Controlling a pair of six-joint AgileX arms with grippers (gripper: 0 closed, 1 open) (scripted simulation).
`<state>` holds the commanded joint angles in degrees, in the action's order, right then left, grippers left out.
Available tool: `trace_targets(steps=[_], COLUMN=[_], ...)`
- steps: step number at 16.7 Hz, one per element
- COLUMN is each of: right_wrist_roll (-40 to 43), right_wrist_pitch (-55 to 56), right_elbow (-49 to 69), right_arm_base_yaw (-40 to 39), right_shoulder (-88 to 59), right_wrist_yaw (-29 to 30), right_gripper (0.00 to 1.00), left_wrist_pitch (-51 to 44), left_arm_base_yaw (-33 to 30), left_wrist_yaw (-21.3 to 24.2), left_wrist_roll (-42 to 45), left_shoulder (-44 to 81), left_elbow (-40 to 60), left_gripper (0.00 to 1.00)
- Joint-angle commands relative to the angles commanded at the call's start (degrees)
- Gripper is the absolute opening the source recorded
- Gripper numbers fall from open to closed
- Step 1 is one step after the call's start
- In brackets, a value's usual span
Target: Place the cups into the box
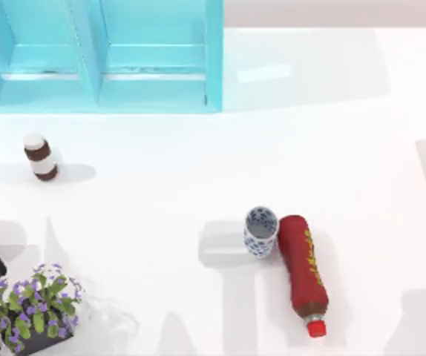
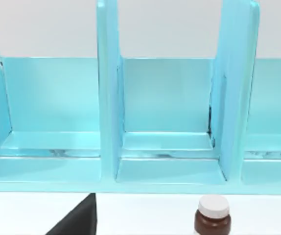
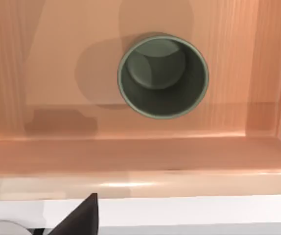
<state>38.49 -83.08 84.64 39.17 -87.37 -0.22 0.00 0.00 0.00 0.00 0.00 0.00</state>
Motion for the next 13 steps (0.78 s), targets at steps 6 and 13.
trace_targets(steps=[6, 13], right_wrist_roll=[-0.1, -17.0], right_wrist_pitch=[-0.7, -2.1], right_elbow=[0.8, 7.6], right_arm_base_yaw=[-0.2, -16.3], right_shoulder=[-0.1, -10.5], right_wrist_yaw=[0.0, -0.5], right_gripper=[1.00, 1.00], left_wrist_pitch=[0.0, 0.0], left_arm_base_yaw=[0.0, 0.0], left_wrist_yaw=[0.0, 0.0], left_wrist_roll=[0.0, 0.0], left_shoulder=[0.0, 0.0], left_elbow=[0.0, 0.0], left_gripper=[1.00, 1.00])
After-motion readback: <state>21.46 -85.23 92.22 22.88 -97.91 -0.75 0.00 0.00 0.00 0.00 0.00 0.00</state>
